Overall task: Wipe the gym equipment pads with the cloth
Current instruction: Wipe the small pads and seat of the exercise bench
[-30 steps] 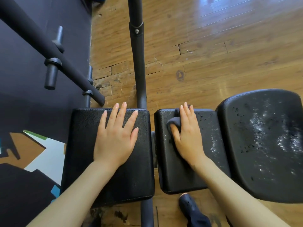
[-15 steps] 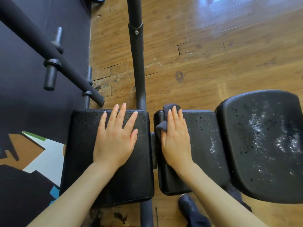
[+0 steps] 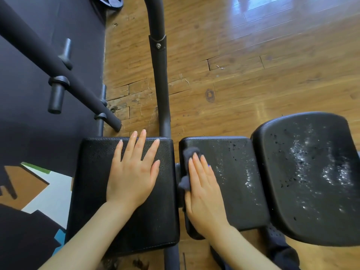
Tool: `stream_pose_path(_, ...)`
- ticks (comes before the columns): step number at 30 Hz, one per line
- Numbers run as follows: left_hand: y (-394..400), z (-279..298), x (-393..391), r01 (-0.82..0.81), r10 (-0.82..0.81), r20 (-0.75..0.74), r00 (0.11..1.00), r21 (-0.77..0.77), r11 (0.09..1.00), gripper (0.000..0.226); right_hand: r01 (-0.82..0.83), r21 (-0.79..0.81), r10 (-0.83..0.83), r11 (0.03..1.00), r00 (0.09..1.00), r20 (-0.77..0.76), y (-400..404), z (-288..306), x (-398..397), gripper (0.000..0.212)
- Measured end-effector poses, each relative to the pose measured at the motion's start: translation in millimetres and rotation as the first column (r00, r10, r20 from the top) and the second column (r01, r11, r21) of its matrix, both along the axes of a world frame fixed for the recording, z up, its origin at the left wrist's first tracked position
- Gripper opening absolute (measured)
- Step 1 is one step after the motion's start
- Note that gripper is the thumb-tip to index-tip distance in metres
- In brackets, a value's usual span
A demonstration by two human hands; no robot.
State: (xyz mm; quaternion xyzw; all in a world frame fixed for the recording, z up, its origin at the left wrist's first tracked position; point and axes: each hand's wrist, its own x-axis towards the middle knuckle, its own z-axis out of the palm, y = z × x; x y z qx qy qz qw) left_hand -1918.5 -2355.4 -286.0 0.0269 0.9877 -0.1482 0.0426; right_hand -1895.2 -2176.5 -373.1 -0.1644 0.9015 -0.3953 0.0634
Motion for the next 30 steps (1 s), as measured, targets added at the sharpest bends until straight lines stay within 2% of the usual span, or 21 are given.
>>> stream_pose_path(3, -0.3, -0.3, 0.7, 0.004, -0.004, 0.003, 1.000, 0.001, 1.000, 0.053, -0.070, -0.013, 0.069, 0.997, 0.997, -0.042, 26.7, -5.0, 47.2, 0.056)
stream_pose_path(6, -0.1, 0.3, 0.4, 0.000, 0.000, 0.004, 1.000, -0.005, 1.000, 0.054, -0.114, 0.006, 0.114, 0.993, 0.992, -0.046, 33.4, -7.0, 41.7, 0.059)
stream_pose_path(12, 0.8, 0.3, -2.1, 0.001, -0.001, 0.000, 1.000, -0.024, 1.000, 0.054, 0.037, 0.010, -0.037, 0.999, 0.999, -0.008, 1.2, -0.9, -34.2, 0.064)
stream_pose_path(15, 0.8, -0.3, -0.1, 0.026, -0.026, 0.009, 1.000, -0.025, 0.999, 0.054, 0.066, -0.005, -0.065, 0.998, 0.997, 0.051, 14.0, -4.4, -6.5, 0.064)
stream_pose_path(18, 1.9, -1.3, 1.1, 0.066, -0.066, 0.016, 0.998, -0.032, 0.997, 0.053, 0.039, -0.009, -0.039, 0.999, 0.998, 0.045, 43.9, -11.7, 34.8, 0.067)
stream_pose_path(21, 1.7, -1.2, -0.6, 0.061, -0.061, 0.001, 0.998, -0.031, 0.998, 0.053, 0.003, 0.012, -0.003, 1.000, 1.000, 0.024, 50.9, -18.9, 15.8, 0.070)
stream_pose_path(26, 3.0, -1.5, -2.4, 0.055, -0.055, -0.006, 0.998, -0.010, 0.998, 0.053, 0.113, 0.079, -0.115, 0.990, 0.993, 0.015, 26.2, -20.3, -59.1, 0.069)
stream_pose_path(30, 2.0, -1.5, -1.0, 0.047, -0.047, -0.011, 0.999, 0.002, 0.999, 0.052, 0.117, 0.034, -0.118, 0.993, 0.992, 0.047, 42.6, -19.9, -11.7, 0.072)
